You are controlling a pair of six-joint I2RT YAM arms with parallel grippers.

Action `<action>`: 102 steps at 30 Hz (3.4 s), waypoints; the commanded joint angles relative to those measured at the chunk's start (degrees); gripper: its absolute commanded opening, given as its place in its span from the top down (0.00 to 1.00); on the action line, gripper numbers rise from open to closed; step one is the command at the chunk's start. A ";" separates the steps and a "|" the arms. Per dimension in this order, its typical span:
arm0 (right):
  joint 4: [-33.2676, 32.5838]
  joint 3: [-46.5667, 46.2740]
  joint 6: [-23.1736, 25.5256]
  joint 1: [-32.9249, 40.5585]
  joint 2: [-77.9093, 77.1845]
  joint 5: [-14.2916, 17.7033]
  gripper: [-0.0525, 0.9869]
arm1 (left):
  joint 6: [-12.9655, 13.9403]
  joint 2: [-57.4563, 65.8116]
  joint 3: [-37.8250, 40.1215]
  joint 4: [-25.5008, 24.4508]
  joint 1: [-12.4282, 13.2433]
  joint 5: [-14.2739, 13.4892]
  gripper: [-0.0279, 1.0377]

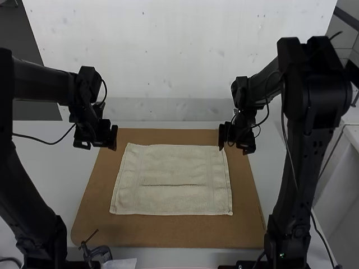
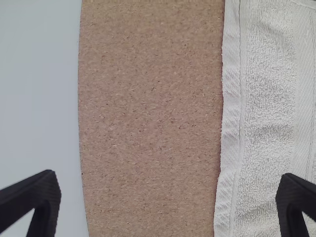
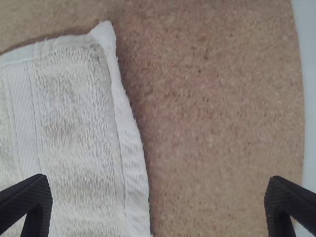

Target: Fold the towel.

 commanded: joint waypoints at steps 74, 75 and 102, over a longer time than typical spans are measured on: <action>4.19 7.17 1.72 6.47 15.16 9.67 0.93 | -6.10 47.51 42.70 -13.80 -5.67 7.60 0.95; 4.54 7.35 1.72 6.38 15.16 9.67 0.93 | -6.10 47.07 42.70 -13.80 -5.58 7.60 0.95; 12.01 14.20 3.48 4.54 0.04 10.73 0.93 | -10.23 30.02 44.02 -13.98 -4.53 6.11 0.95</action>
